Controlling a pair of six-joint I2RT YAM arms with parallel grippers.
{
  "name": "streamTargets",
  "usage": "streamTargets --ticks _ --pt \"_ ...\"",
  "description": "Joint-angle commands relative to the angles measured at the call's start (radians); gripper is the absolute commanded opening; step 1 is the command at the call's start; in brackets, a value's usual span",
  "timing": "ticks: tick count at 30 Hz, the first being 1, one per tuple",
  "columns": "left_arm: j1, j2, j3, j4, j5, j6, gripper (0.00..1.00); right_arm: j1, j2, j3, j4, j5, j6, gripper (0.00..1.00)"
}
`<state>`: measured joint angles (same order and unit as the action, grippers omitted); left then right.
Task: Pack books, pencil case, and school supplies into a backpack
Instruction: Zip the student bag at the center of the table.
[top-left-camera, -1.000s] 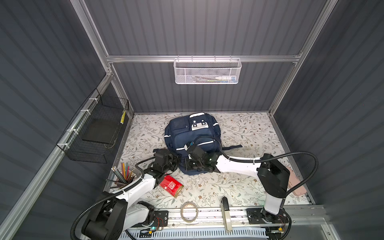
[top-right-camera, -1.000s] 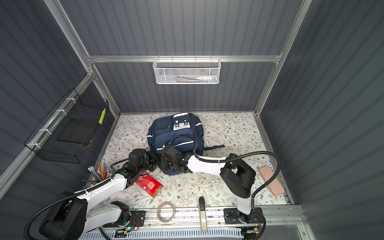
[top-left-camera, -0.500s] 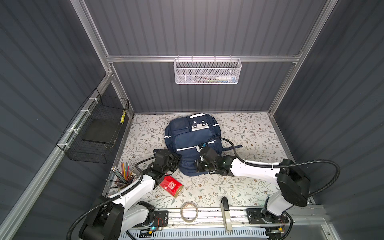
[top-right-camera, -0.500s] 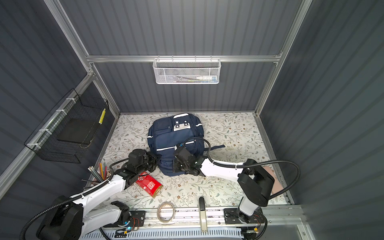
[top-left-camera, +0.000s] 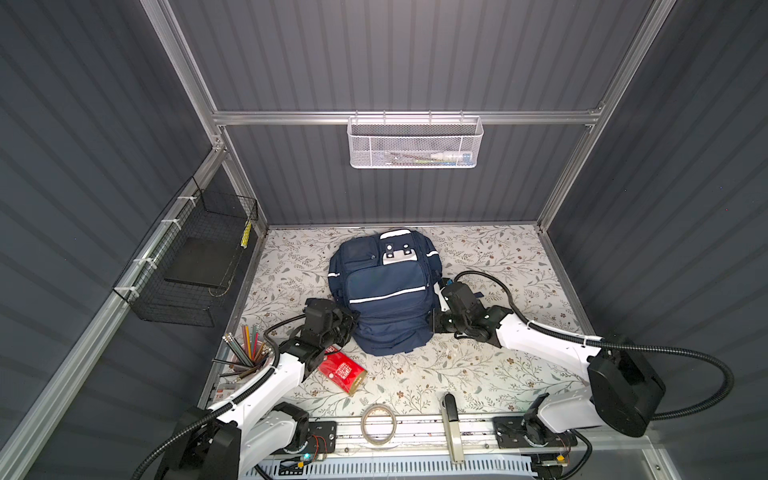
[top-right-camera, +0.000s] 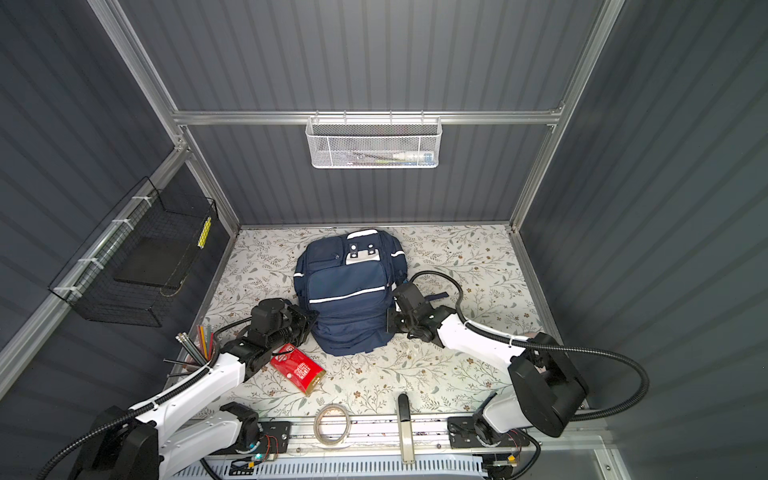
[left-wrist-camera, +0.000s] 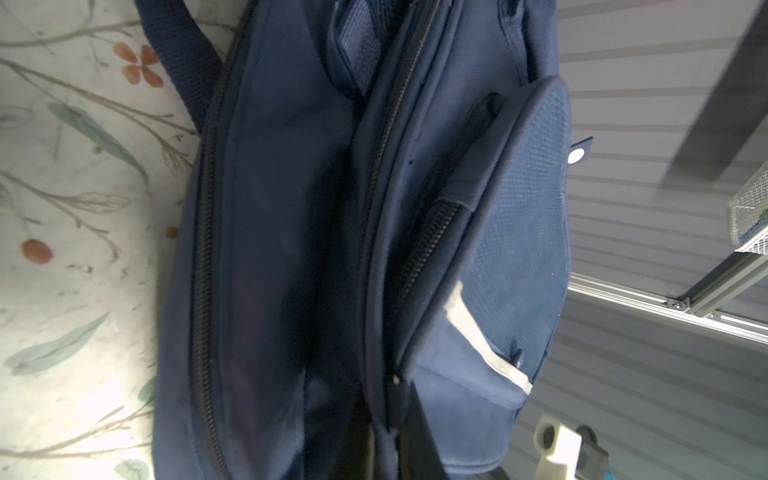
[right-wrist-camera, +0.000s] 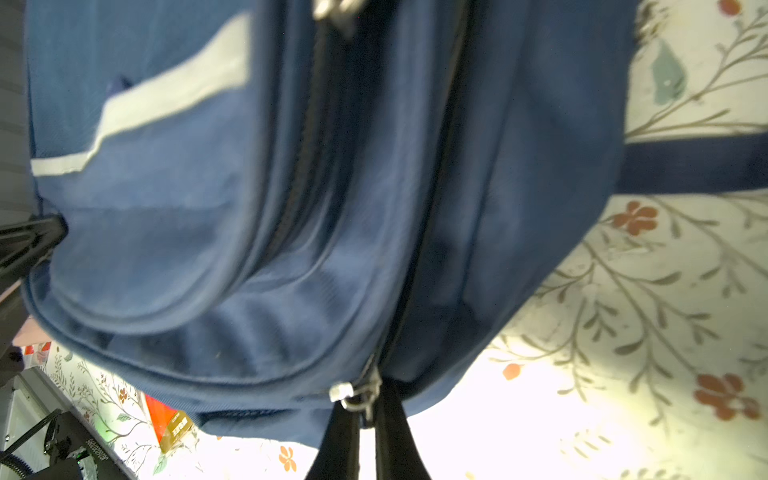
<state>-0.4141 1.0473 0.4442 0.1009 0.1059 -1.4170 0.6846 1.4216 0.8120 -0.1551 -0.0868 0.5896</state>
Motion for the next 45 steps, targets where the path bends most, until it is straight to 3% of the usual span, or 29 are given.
streamTargets --ticks 1,5,10,11,16,19,22,30,34,37,40,45 --pt "0.046 -0.012 0.019 -0.084 -0.067 0.04 0.0 -0.035 -0.018 0.018 -0.118 0.062 -0.079 0.0" --pt "0.08 0.036 0.02 -0.025 -0.032 0.062 0.0 0.009 -0.051 0.018 -0.168 0.082 -0.082 0.0" --pt "0.116 0.154 0.099 0.035 0.017 0.132 0.0 0.162 -0.111 -0.019 -0.194 0.154 -0.021 0.0" --pt "0.116 0.174 0.118 0.037 0.022 0.147 0.04 0.193 -0.11 -0.018 -0.194 0.171 -0.005 0.0" --pt "0.117 0.247 0.206 0.032 0.001 0.199 0.49 0.305 -0.029 0.036 -0.121 0.177 0.05 0.0" --pt "0.117 0.225 0.228 -0.016 0.008 0.202 0.64 0.308 0.077 0.126 -0.092 0.147 0.048 0.0" --pt "0.117 0.149 0.195 -0.048 0.017 0.163 0.68 0.316 0.19 0.26 -0.095 0.129 0.024 0.0" --pt "0.062 0.001 0.032 -0.039 0.025 0.015 0.66 0.324 0.327 0.415 -0.021 0.051 0.034 0.0" --pt "0.026 0.077 0.042 0.036 0.045 0.008 0.66 0.338 0.328 0.401 -0.015 0.051 0.038 0.0" --pt "-0.006 0.136 0.09 0.082 0.055 0.008 0.61 0.344 0.315 0.369 0.001 0.047 0.051 0.0" --pt "-0.033 0.157 0.128 0.076 0.029 0.016 0.55 0.346 0.306 0.342 0.013 0.047 0.064 0.0" --pt "-0.051 0.162 0.098 0.115 0.044 -0.042 0.56 0.348 0.313 0.325 0.023 0.047 0.075 0.0"
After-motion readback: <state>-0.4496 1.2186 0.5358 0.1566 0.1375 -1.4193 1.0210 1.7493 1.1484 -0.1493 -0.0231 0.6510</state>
